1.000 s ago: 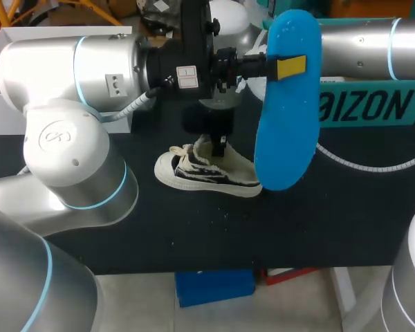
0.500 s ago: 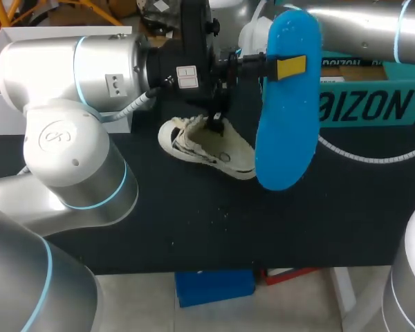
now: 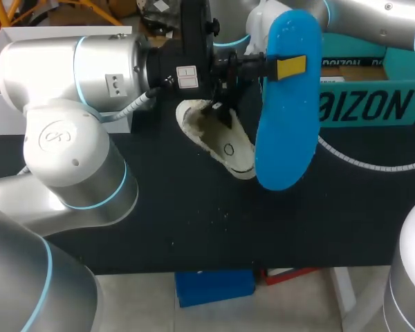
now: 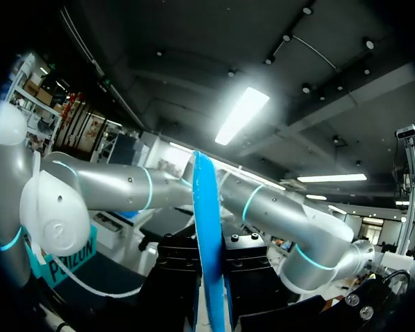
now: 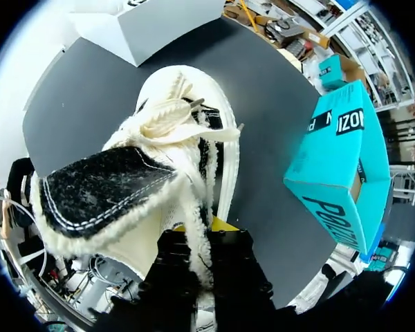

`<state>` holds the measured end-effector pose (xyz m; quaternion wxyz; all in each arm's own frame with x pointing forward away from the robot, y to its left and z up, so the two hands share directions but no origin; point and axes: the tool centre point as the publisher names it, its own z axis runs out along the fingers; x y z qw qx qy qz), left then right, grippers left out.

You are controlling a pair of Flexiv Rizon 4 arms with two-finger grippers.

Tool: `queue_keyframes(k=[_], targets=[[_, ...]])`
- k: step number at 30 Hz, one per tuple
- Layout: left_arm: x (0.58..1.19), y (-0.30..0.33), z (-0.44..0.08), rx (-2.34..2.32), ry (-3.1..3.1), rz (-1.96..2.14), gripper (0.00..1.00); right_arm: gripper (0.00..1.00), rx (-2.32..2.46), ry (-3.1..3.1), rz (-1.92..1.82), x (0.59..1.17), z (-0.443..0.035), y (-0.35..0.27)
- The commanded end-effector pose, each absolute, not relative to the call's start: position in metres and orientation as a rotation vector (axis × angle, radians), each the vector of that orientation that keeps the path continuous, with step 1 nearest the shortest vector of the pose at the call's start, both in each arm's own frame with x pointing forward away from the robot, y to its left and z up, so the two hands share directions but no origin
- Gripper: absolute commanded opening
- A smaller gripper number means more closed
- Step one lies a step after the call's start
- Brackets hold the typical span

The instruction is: Take the shoe out of the shoebox, open the shoe tongue, remove and reinsert the insole, then place the shoe into the shoebox

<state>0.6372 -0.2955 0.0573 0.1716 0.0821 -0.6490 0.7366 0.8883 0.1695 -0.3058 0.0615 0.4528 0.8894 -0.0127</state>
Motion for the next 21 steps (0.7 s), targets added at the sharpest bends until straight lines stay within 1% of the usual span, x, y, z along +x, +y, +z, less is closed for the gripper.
queue_keyframes(k=[1, 12, 21], targets=[[0.636, -0.297, 0.058, 0.238, -1.846, 2.090, 0.00, 0.00, 2.079, 2.101, -0.013, 0.877, -0.305, 0.174], [0.636, -0.297, 0.058, 0.238, -1.846, 2.090, 0.00, 0.00, 2.212, 1.956, -0.006, 0.868, -0.319, 0.182], [0.636, -0.297, 0.058, 0.238, -1.846, 2.090, 0.00, 0.00, 2.203, 2.008, -0.045, 0.865, -0.354, 0.185]])
